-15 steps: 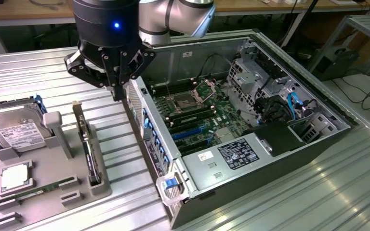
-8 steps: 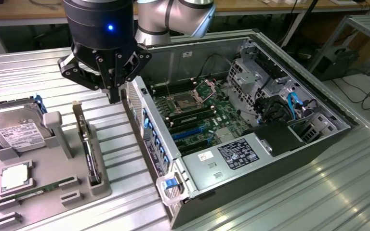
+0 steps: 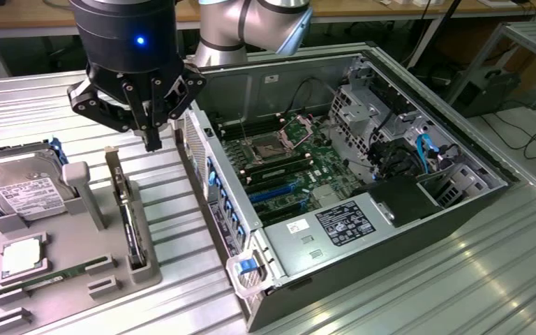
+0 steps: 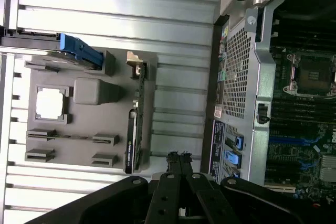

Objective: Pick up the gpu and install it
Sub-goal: 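Reach for the gpu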

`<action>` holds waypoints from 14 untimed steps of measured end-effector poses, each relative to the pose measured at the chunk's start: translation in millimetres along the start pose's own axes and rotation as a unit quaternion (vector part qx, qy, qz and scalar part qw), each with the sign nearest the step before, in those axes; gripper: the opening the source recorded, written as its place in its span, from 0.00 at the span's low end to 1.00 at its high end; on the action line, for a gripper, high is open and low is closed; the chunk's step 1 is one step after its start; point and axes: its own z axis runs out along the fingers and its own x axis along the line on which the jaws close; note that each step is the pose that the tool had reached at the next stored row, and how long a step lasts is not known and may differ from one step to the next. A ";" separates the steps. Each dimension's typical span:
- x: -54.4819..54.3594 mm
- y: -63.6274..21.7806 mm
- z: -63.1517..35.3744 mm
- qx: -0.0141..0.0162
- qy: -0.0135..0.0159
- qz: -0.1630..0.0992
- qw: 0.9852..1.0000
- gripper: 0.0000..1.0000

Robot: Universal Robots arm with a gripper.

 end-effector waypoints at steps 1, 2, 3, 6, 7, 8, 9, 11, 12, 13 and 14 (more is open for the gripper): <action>1.3 1.6 0.8 0.000 0.000 0.000 1.000 0.11; 1.9 2.9 1.3 0.000 0.000 0.000 1.000 0.11; 2.6 4.5 1.9 0.000 0.000 0.000 1.000 0.11; 4.1 8.1 3.6 0.000 0.000 0.000 1.000 0.11; 4.6 9.0 4.1 0.000 0.000 0.000 1.000 0.11; 5.6 10.6 5.1 0.000 0.000 0.000 1.000 0.11; 6.4 12.0 5.9 0.000 0.000 0.000 1.000 0.11; 8.0 13.8 7.2 0.000 0.000 0.000 1.000 0.11; 8.8 14.6 7.6 0.000 0.000 0.000 1.000 0.11; 9.6 15.6 8.0 0.000 0.000 0.000 1.000 0.11; 10.4 16.5 8.5 0.000 0.000 0.000 1.000 0.11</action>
